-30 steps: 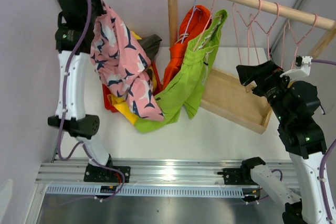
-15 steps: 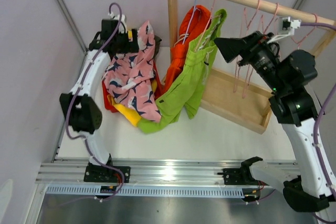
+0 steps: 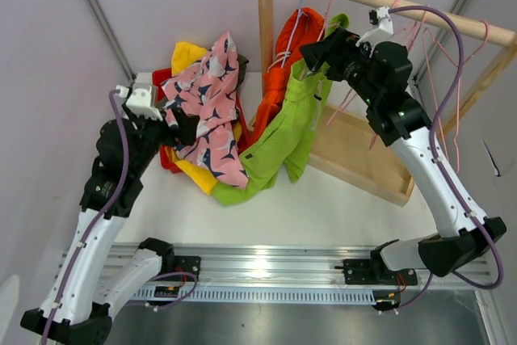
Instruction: Remove the shorts from the hanger
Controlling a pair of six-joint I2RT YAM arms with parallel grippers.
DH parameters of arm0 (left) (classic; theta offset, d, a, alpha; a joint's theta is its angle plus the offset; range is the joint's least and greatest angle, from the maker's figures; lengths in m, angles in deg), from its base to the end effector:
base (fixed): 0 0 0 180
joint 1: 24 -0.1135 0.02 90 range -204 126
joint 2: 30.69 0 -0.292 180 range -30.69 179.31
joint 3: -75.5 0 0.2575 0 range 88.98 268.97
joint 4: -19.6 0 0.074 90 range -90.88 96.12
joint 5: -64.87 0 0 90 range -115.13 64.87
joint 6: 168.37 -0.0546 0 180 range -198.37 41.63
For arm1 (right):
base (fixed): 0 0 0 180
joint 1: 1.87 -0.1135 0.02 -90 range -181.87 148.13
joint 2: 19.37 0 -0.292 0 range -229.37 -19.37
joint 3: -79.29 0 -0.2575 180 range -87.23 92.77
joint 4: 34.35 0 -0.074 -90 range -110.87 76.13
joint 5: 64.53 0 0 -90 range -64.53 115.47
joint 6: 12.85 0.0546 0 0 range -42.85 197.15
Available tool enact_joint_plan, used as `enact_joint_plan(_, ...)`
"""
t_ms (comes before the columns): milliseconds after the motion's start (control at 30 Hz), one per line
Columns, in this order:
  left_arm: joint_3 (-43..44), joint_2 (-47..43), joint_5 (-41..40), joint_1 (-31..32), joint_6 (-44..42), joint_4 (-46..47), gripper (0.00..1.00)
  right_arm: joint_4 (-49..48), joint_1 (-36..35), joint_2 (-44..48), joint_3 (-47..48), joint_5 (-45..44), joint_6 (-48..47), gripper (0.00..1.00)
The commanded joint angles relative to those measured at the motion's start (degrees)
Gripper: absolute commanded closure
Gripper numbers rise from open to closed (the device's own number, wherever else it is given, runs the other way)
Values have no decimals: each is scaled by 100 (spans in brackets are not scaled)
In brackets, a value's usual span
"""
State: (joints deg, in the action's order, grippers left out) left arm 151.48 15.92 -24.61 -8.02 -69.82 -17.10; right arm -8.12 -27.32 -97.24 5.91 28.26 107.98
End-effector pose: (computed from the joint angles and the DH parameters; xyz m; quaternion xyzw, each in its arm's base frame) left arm 0.1646 -0.0477 0.4356 0.0516 0.7491 -0.1436 0.6447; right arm 0.2813 0.1368 0.5285 0.0149 0.6912 0.3555 0.6290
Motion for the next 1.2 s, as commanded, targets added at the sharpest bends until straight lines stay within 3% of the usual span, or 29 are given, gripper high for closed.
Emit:
enact_joint_plan(0, -554, -117, 90, 71, 15, 529, 1, -519, -100, -219, 274, -270, -77, 25)
enact_joint_plan(33, -598, -143, -15, 71, 23, 529, 1, -589, -109, -281, 327, -270, -60, 30)
enact_joint_plan(100, -660, -187, -25, 71, 49, 564, 1, -633, -144, -378, 389, -270, -42, 52)
enact_joint_plan(267, -801, -188, 107, 71, 102, 653, 1, -651, -197, -519, 564, -481, -129, 77)
enact_joint_plan(300, -801, -196, 107, 80, 85, 652, 1, -625, -214, -502, 582, -516, -130, 91)
enact_joint_plan(367, -801, -231, 150, 80, 76, 687, 1, -590, -215, -379, 556, -647, -147, 100)
enact_joint_plan(467, -617, -240, 213, 220, -20, 627, 1, -546, -232, -90, 495, -823, -182, 100)
enact_joint_plan(567, -213, -152, -16, 904, -213, 372, 1, -511, -232, 192, 450, -1069, -209, 100)
enact_joint_plan(700, 664, 41, -551, 2247, -346, 134, 1, -441, -267, 762, 450, -1351, -113, 100)
enact_joint_plan(833, 1350, 444, -473, 3189, -372, -7, 1, -247, -329, 1036, 634, -1447, -42, 100)
enact_joint_plan(1000, 2011, 1481, -850, 4620, -838, 54, 1, -10, -417, 1291, 600, -1746, 19, 100)
enact_joint_plan(1167, 2100, 2132, -19, 4958, -532, 765, 1, -10, -417, 1537, 223, -1773, 142, 100)
